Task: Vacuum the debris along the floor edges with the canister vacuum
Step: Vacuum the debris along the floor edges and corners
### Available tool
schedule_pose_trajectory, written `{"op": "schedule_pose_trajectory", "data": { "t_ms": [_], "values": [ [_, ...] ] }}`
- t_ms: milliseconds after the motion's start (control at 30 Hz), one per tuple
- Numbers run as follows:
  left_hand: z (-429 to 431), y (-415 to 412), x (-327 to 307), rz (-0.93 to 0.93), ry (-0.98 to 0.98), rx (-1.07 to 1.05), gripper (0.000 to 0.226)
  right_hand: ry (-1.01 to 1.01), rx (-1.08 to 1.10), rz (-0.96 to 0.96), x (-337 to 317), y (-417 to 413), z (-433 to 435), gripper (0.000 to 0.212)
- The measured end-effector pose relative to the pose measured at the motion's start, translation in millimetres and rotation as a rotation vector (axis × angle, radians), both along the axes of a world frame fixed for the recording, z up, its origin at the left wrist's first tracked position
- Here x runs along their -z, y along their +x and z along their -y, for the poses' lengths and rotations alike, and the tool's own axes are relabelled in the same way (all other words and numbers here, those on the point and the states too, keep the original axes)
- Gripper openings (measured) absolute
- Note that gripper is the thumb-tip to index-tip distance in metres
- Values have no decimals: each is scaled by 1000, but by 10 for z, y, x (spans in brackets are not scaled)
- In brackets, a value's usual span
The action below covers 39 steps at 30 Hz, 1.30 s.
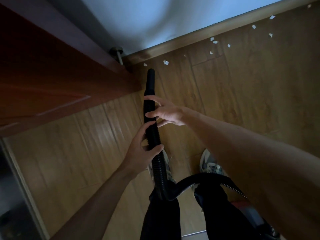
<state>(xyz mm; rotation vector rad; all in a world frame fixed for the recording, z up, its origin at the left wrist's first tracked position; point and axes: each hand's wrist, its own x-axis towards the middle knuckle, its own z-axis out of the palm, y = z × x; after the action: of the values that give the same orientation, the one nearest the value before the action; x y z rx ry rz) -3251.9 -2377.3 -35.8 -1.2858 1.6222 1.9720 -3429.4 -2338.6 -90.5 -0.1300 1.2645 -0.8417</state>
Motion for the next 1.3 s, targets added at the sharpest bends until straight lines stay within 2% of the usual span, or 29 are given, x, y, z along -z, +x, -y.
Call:
{"op": "schedule_pose_trajectory", "data": {
  "t_ms": [333,567,900,1300],
  "values": [
    [158,-104,148,-16,80,-22,63,-4,-63,29,212,-149,157,73],
    [246,-112,207,17,159,-16,66,-40,-185,98,307,-232,223,90],
    [385,13,319,22,287,58,97,-57,-139,53,480,-203,315,75],
    [344,25,318,60,428,67,106,-32,-104,80,632,-187,186,76]
  ]
}}
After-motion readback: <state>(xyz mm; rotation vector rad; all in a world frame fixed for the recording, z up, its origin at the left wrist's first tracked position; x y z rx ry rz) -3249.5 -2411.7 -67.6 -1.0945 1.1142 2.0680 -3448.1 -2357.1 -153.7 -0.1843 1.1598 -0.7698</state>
